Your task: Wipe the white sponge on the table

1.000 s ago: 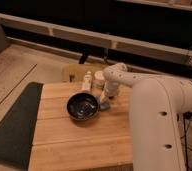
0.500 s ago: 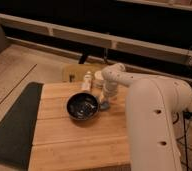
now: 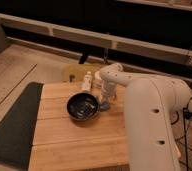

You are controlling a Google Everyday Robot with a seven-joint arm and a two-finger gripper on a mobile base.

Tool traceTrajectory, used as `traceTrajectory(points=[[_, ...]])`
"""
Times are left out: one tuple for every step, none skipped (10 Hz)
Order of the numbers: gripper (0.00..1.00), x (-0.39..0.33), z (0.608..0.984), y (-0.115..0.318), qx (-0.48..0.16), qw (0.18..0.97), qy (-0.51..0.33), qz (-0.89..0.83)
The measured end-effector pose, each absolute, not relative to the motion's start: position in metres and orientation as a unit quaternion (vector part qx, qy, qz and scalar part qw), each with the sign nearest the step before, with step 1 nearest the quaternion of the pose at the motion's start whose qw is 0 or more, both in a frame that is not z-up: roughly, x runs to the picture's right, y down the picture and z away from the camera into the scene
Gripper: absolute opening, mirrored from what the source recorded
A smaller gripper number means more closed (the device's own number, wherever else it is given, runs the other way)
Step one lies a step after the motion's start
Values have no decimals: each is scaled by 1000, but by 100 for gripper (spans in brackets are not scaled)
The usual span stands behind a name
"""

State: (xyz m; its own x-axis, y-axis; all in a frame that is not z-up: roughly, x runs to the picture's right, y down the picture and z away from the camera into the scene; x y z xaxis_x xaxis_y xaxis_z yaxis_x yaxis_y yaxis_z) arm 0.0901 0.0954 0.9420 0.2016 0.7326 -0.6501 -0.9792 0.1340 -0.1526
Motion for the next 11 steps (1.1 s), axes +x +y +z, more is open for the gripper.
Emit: traceTrajectory(points=[[0,96,936,104,-289,716,230,592],[0,104,930,113,-293,707,247,594],[0,110,926,119,-295,701,259,596],[0,120,922,126,-295,692,279,596],[0,131,920,131,-293,684,298,597],[0,138,920,133,-291,679,311,598],[0,145,922,134,-287,675,323,598],[0,149,928,132,-281,675,336,593],[0,148,934,125,-275,682,339,587],[0,147,940,120,-269,690,340,580],[0,140,951,107,-261,704,333,571]])
